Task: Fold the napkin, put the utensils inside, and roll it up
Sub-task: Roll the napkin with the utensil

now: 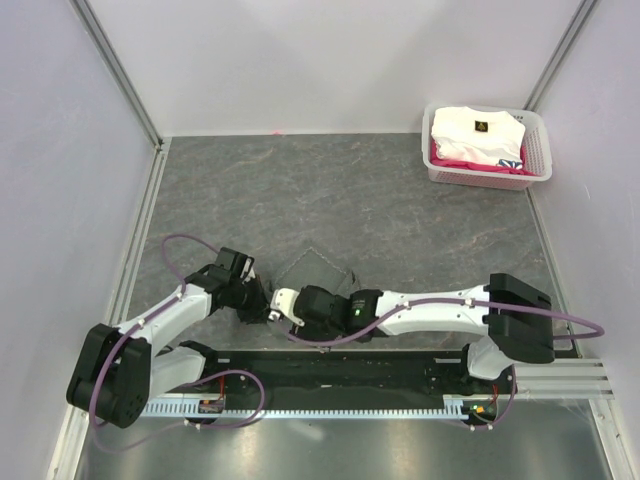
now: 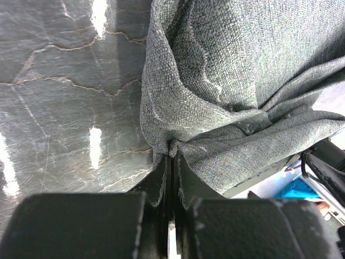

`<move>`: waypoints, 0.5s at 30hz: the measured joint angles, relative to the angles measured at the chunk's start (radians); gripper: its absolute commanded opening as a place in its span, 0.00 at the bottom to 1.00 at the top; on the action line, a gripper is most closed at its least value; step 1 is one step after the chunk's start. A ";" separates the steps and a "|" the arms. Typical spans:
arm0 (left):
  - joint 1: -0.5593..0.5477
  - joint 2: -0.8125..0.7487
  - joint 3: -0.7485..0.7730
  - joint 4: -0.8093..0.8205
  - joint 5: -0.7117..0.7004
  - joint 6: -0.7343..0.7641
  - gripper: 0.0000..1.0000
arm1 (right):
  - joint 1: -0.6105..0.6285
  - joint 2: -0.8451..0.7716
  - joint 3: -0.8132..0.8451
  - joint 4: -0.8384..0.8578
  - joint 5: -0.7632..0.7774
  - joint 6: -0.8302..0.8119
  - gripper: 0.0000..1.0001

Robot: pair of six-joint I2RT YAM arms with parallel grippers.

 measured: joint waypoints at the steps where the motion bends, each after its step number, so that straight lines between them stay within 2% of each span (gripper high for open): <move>1: 0.000 0.000 0.001 -0.001 0.000 0.000 0.02 | 0.013 0.006 -0.001 0.010 0.024 -0.005 0.74; 5: 0.000 0.002 0.004 -0.007 -0.002 0.000 0.02 | 0.050 0.048 0.000 0.055 0.103 -0.031 0.74; 11: 0.000 0.010 0.012 -0.014 -0.003 0.000 0.02 | 0.066 0.115 0.001 0.068 0.130 -0.047 0.73; 15: 0.000 0.013 0.017 -0.018 -0.004 0.000 0.02 | 0.066 0.136 0.003 0.073 0.160 -0.047 0.66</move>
